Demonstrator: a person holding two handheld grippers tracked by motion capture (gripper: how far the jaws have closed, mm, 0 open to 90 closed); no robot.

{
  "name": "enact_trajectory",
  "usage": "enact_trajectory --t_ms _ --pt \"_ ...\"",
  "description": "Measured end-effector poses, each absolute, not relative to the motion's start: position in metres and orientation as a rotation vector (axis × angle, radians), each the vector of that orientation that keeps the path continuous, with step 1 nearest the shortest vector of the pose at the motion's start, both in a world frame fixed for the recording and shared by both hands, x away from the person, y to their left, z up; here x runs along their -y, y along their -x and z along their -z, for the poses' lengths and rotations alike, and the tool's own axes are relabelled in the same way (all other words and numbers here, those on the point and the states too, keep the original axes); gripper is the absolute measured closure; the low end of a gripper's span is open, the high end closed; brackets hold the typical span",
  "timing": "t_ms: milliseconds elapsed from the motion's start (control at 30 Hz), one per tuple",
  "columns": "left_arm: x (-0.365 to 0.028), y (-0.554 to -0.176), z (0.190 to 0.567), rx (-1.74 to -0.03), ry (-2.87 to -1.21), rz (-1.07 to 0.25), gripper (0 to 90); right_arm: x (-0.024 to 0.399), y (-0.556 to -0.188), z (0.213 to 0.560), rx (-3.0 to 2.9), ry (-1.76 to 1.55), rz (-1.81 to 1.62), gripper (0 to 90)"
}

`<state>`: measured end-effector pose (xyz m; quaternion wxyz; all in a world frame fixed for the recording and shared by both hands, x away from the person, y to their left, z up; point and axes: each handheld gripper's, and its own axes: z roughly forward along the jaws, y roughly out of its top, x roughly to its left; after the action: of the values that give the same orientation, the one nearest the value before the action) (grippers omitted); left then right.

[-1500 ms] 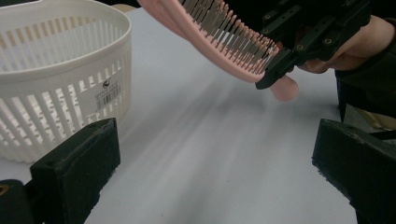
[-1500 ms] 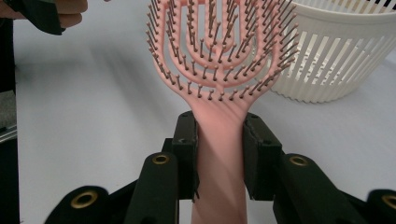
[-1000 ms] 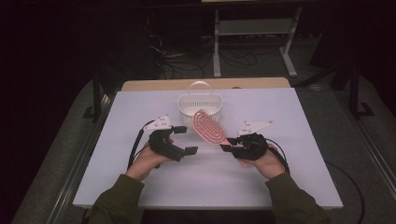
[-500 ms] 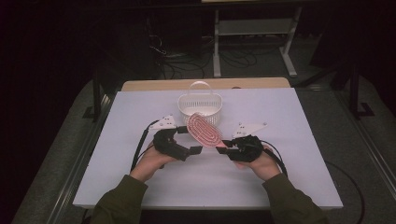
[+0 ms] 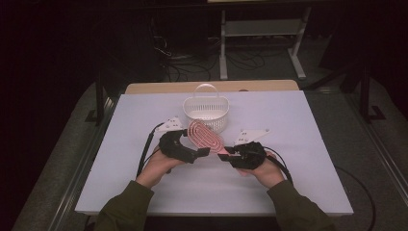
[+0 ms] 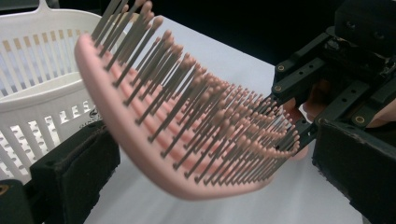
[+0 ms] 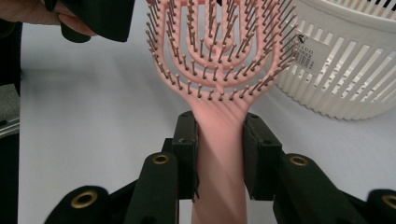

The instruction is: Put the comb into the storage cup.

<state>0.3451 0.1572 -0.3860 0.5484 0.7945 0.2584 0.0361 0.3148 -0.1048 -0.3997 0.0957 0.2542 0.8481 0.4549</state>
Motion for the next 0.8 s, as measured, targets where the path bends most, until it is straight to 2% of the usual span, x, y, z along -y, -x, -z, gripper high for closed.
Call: enact_trajectory --t_ms 200,300,800 --pt "-0.1564 -0.3447 0.3850 -0.627 -1.874 -0.085 1.1 0.1024 -0.3138 0.4004 -2.509 -0.743 -1.352 68.4" --pt "-0.1568 -0.3447 0.3842 -0.639 -1.874 -0.086 4.1 0.1010 -0.3132 0.4007 -2.507 -0.733 -1.353 68.4" --pt "-0.1626 -0.3461 0.3815 -0.686 -1.842 -0.071 26.7 0.0968 -0.3108 0.4025 -2.493 -0.715 -1.344 68.4"
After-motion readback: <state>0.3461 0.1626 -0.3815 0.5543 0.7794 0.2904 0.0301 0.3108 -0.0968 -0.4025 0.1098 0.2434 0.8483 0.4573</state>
